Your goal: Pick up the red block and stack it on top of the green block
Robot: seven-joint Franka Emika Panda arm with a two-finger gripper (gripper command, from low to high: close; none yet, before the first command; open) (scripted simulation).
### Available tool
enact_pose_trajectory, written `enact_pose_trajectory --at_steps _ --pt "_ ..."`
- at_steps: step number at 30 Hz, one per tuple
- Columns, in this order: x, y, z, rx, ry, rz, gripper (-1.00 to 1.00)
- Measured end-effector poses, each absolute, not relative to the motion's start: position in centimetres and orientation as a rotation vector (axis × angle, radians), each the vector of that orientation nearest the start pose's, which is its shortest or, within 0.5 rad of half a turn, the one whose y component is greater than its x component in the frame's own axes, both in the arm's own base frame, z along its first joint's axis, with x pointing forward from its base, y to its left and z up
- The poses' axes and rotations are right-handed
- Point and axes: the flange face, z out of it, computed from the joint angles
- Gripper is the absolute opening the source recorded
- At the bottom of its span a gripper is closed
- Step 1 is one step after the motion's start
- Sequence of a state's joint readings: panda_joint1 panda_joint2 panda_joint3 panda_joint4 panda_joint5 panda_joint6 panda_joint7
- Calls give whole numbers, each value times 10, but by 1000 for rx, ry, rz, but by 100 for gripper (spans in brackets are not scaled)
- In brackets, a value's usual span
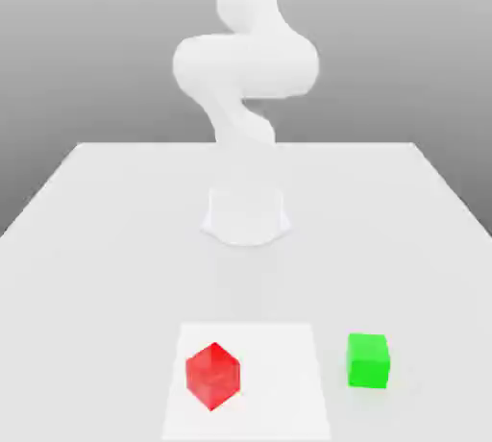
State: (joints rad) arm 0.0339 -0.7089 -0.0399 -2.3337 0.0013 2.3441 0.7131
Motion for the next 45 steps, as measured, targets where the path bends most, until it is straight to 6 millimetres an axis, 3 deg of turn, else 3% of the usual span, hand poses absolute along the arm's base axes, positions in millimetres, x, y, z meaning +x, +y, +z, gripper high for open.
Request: enact_pose_trajectory --at_steps 5,11,16,21,27,28,35,40,42,45 --pt "436 -17 563 -2728 783 -750 0" --pt "467 -23 436 -2912 558 -510 0" --pt "464 -29 331 -3033 351 -297 0" --pt "438 -39 236 -3123 133 -69 0" --pt "429 -42 160 -3142 61 -3 0" --pt "428 -42 150 -3142 62 -1 -100" --pt "427 -42 148 -3141 61 2 -100" --pt "428 -42 197 -3141 60 1 -100" --pt "428 -22 210 -3137 55 4 -100" --pt "425 36 220 -3132 6 7 -100"
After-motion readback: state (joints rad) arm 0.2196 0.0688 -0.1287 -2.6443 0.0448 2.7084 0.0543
